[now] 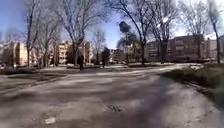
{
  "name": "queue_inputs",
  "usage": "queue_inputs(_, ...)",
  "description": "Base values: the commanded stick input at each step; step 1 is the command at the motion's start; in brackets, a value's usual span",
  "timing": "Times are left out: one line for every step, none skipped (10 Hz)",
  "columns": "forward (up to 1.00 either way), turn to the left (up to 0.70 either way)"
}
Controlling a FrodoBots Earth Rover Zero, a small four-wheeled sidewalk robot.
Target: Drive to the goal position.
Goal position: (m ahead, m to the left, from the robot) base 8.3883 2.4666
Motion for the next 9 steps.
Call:
queue_inputs(1.0, 0.0)
queue_inputs(1.0, 0.0)
queue_inputs(1.0, 0.0)
queue_inputs(1.0, -0.01)
queue_inputs(1.0, -0.1)
queue_inputs(1.0, -0.37)
queue_inputs(1.0, -0.4)
queue_inputs(1.0, -0.12)
queue_inputs(1.0, 0.0)
